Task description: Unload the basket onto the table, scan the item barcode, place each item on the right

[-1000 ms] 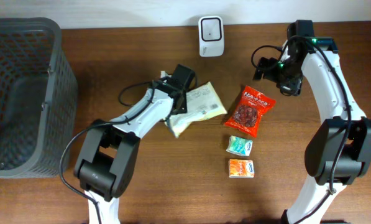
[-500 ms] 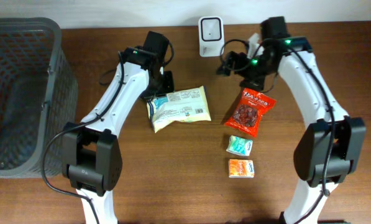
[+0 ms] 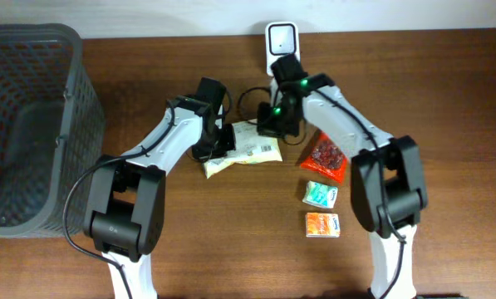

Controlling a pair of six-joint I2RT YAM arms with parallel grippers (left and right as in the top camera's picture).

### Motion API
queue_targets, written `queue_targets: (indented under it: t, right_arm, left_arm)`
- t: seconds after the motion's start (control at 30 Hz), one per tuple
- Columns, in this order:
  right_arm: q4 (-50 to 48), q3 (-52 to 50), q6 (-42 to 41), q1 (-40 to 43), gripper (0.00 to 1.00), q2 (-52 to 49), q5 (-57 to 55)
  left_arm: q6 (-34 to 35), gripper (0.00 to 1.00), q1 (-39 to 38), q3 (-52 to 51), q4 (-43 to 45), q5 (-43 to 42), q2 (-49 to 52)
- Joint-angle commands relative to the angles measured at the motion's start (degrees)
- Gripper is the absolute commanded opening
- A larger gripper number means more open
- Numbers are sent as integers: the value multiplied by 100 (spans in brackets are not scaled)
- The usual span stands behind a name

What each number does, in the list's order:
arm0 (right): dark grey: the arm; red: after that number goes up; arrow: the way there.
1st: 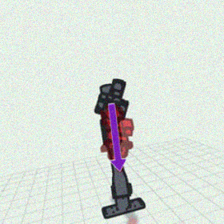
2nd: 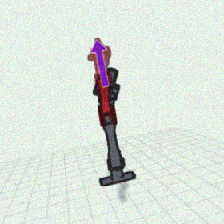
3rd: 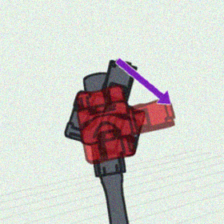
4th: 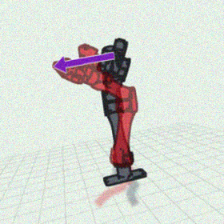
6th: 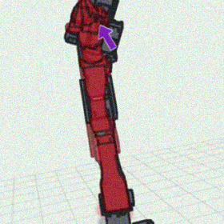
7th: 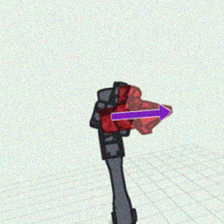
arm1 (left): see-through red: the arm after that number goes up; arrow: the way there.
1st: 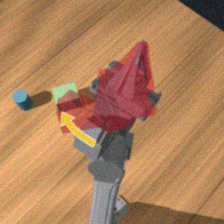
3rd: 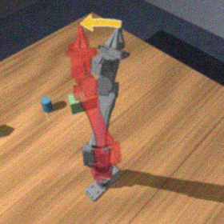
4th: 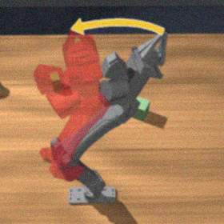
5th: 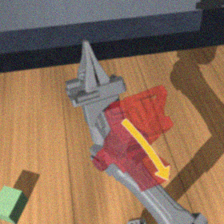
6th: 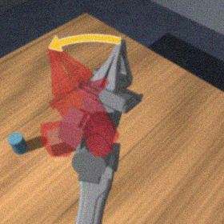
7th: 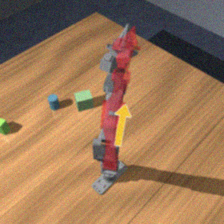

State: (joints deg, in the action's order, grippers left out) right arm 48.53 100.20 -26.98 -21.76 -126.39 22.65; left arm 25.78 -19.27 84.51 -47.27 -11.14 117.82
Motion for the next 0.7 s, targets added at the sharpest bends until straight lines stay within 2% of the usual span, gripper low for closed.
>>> queue_targets:
  t: [0.0,0.17,0.3,0.43,0.47,0.53,0.57,0.6,0.63,0.67]
  right_arm:
    - [-17,-48,-203,-70,4,-400,61]
    - [498,-57,-205,-37,4,-551,-1189]
    - [975,149,-179,90,4,-385,-1283]
    - [1969,1091,369,269,4,57,-1281]
    - [2264,1362,439,306,13,107,-1283]
    - [2573,1663,581,393,44,122,-1281]
    - [2570,1661,577,426,68,122,-1279]
    - [2570,1659,573,459,94,120,-1279]
    - [2566,1659,573,481,98,116,-1281]
    - [2559,1659,573,503,98,116,-1283]
  left_arm:
    - [48,0,33,-114,-149,461,26]
    - [48,0,33,-111,-533,2039,24]
    - [24,0,35,166,-732,2205,-125]
    - [26,0,127,949,-1283,2317,-627]
    - [26,0,153,1001,-1309,2315,-728]
    - [31,3,214,999,-1322,2291,-822]
    - [28,13,227,979,-1329,2295,-809]
    - [35,34,247,909,-1318,2286,-807]
    - [37,59,258,839,-1303,2234,-807]
    - [52,99,262,758,-1279,2118,-802]
